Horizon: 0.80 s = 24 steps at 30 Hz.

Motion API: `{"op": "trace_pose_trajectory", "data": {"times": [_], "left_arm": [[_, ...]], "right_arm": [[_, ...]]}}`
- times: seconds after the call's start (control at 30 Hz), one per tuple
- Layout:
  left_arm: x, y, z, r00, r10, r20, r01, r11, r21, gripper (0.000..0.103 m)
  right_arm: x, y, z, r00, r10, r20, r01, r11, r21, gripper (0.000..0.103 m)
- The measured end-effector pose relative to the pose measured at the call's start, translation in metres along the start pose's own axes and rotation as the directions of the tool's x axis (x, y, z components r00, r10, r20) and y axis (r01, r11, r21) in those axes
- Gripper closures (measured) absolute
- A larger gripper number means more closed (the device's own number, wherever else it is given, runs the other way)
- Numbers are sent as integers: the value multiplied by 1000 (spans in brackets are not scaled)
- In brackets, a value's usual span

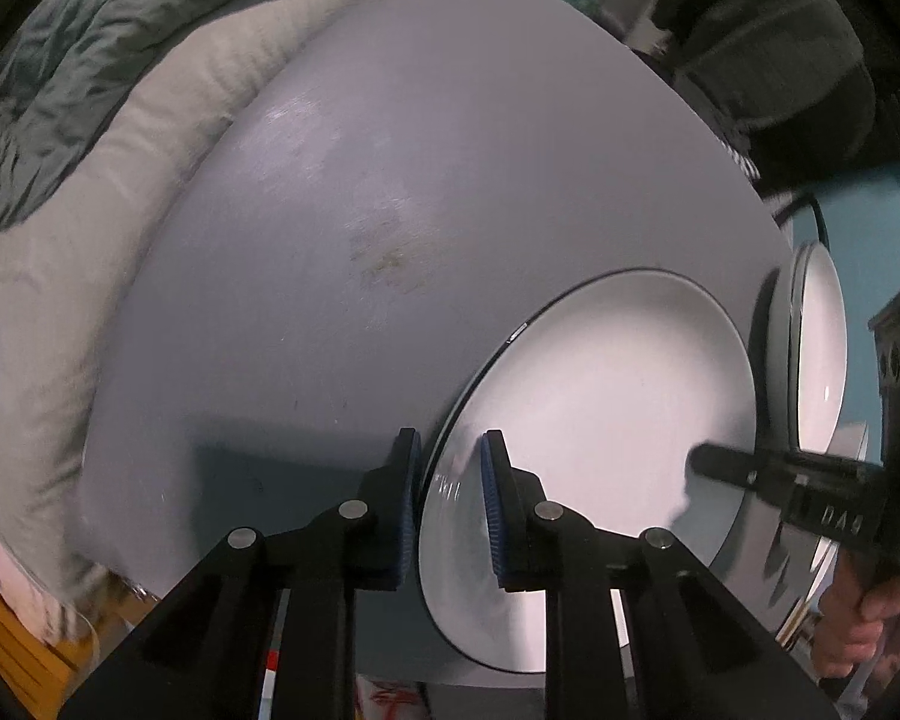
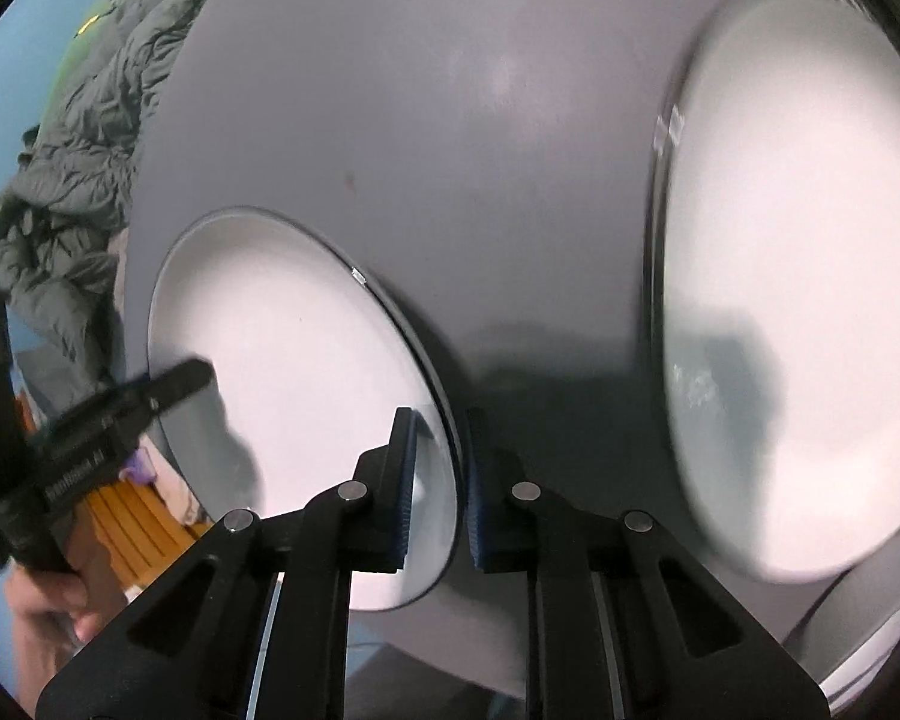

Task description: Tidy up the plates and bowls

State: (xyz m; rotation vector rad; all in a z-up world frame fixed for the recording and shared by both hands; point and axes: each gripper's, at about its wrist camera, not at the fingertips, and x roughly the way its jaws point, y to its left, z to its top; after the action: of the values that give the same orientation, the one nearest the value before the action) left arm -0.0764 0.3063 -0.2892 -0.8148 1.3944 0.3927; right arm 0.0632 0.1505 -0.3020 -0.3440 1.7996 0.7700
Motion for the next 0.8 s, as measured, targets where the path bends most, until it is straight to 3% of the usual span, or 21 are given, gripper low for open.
{"op": "trace_pose_trajectory", "data": {"times": [0.27,0.8], "left_arm": [[2,-3,2,999,6,-40,-3,997,75,82],[0,-35,-17,997,45,-64,-35,988,152,82]], "right_arm": [[0,-19,-16,996,85,27,-87,991,106,86],[-16,-19,-29,998,12,67,-17,998,69,89]]}}
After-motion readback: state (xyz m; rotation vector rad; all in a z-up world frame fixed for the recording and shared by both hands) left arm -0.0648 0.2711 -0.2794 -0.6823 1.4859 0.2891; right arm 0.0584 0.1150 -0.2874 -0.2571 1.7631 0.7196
